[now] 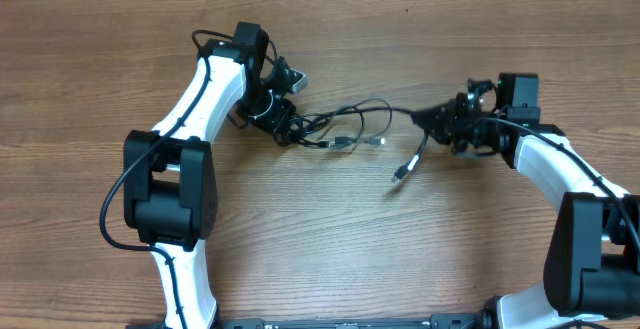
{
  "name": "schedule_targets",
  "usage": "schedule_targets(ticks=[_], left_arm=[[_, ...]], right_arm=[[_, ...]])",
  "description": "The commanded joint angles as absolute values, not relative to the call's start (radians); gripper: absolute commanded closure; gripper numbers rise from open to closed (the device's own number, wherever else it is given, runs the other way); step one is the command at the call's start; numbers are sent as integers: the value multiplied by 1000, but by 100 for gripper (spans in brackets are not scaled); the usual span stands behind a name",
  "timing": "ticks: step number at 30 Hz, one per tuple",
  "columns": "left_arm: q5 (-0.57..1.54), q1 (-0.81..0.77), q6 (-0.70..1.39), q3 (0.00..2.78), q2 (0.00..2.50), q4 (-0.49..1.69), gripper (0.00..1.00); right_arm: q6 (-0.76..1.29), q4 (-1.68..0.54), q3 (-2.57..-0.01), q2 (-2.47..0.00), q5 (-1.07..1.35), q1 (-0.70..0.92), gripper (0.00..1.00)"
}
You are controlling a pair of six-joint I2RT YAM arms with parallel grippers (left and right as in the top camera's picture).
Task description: Untangle cables
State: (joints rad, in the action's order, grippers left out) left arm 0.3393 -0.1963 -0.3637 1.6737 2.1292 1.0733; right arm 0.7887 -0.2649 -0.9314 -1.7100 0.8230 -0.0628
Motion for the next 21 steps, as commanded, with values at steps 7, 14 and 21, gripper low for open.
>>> schedule_targets(ticks=[7, 14, 21], left_arm=[[307, -191, -337, 1662, 2120, 1077, 96], [374, -191, -429, 1662, 2120, 1104, 96], [609, -191, -754, 1662, 2120, 1240, 96]], right_arm=[[619, -363, -950, -1678, 532, -67, 70], [567, -373, -950, -1678, 511, -2, 69], [585, -295, -950, -1678, 506, 96, 66]])
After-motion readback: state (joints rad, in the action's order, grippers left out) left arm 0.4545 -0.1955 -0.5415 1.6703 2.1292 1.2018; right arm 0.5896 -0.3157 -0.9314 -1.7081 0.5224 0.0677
